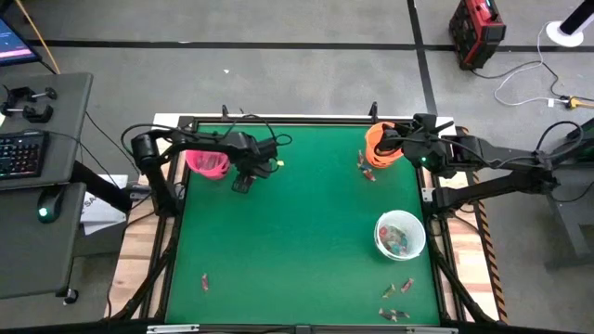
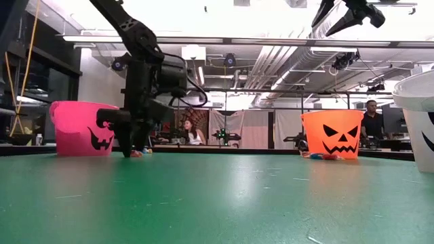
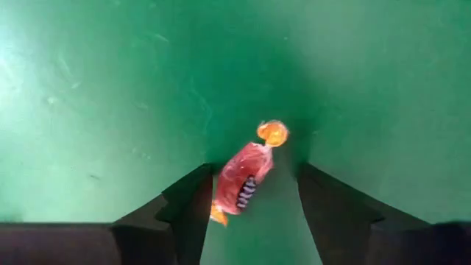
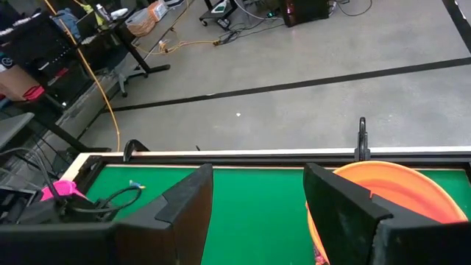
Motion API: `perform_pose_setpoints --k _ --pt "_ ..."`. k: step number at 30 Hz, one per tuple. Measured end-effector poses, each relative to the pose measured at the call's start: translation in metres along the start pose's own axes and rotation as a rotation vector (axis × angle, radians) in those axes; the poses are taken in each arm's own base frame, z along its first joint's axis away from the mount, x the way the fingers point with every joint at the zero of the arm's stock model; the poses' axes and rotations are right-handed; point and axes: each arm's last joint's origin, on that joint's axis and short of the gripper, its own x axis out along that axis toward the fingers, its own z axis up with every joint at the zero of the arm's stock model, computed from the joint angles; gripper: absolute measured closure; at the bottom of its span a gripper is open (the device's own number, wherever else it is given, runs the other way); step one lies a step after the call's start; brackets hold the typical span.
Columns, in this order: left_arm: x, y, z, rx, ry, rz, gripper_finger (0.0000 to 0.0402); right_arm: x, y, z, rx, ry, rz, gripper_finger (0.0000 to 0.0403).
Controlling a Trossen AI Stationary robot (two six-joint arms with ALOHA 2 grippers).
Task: Sort candy by brand, put in halloween buckets
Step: Put the pink candy into the orange bucket
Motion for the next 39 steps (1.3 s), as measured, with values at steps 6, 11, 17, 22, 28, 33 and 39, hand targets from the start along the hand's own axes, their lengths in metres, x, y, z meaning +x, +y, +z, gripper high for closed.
perform_pose_setpoints --k 6,11,17,22,28,33,39 --pt "-0.005 -0.001 0.006 -0.037 0.004 0.015 0.0302 0.0 0.0 0.0 0.0 0.0 0.0 0.0197" --pt "-0.043 0.02 0.023 -0.192 -0.243 0.047 0.0379 0.0 0.0 0.0 0.028 -0.003 0.002 0.0197" --pt "-0.105 0.049 0.06 -0.353 -0.755 0.116 0.0385 -0.002 0.006 0.006 0.11 -0.051 0.049 0.0197" --pt "-0.129 0.068 0.091 -0.467 -1.122 0.165 0.0393 -0.003 0.012 0.013 0.149 -0.09 0.103 0.0197" --pt "-0.114 0.09 0.133 -0.685 -1.258 0.031 0.0397 -0.005 0.016 0.017 0.201 -0.121 0.133 0.0197" --pt "-0.105 0.086 0.181 -0.634 -1.288 -0.047 0.0398 -0.005 0.016 0.018 0.205 -0.122 0.136 0.0197" --pt "-0.094 0.079 0.216 -0.598 -1.287 -0.076 0.04 -0.005 0.016 0.018 0.224 -0.12 0.138 0.0197"
